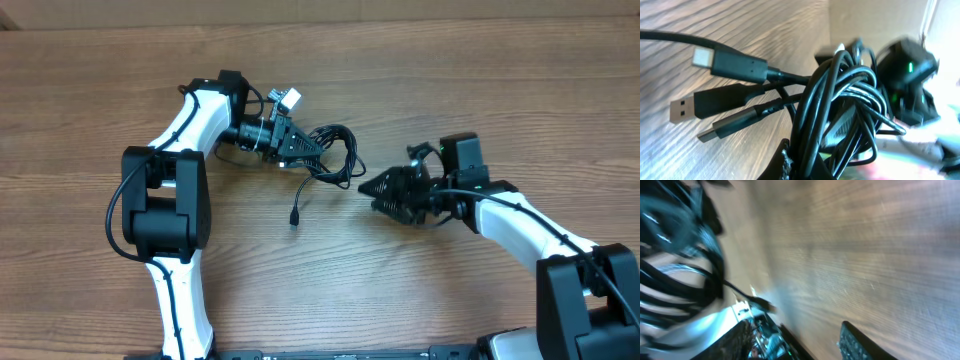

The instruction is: Untangle cables

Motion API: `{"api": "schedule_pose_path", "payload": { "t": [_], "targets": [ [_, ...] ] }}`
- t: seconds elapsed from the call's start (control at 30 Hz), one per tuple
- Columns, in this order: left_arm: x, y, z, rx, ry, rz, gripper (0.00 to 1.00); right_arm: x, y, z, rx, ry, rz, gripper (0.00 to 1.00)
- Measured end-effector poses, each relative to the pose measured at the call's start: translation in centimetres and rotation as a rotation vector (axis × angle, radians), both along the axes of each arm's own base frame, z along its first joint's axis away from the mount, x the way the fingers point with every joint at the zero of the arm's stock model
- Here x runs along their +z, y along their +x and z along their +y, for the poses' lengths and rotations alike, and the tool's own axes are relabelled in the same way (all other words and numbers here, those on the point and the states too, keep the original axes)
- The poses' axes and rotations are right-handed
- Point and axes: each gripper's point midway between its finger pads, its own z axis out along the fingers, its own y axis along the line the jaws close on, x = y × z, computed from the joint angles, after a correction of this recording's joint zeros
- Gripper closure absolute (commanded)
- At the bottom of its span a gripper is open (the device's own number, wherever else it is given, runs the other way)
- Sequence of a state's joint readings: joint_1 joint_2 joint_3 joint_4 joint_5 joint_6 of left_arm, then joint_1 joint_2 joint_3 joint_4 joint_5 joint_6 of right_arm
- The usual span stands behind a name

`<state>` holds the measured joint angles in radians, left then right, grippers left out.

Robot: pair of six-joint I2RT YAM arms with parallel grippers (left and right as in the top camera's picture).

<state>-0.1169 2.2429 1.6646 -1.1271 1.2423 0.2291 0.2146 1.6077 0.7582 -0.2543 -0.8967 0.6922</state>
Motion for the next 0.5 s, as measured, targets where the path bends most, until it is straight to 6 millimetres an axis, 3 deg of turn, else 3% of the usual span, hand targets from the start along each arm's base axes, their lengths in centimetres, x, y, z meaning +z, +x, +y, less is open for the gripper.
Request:
{"api": "schedule_pose_path", "payload": {
  "t": [0.03, 0.2, 0.3, 0.4, 0.5],
  "targets": [
    [-0.3, 0.1, 0.1, 0.029, 0.032, 0.077, 0.96, -0.4, -0.8, 0.6, 0.033, -0.019, 0.003, 0.56],
    [-0.6, 0.4, 0.2, 0.067, 0.061, 0.161, 0.96, -0.3, -1.8, 2.2, 0.101, -0.027, -0.040, 0.57],
    [-0.6, 0.5, 0.1, 0.079, 0.060, 0.182, 0.96, 0.4, -1.5, 2.0, 0.092, -0.041, -0.078, 0.57],
    [-0.8, 1.3, 0.1, 0.120, 0.081, 0.233, 0.96, 2.4, -0.8, 0.9, 0.028, -0.110, -0.167, 0.57],
    [-2.1, 1.9, 0.6, 0.190, 0.174, 0.329, 0.96, 3.8, 0.6, -0.1, -0.051, -0.167, -0.245, 0.63]
  ]
}}
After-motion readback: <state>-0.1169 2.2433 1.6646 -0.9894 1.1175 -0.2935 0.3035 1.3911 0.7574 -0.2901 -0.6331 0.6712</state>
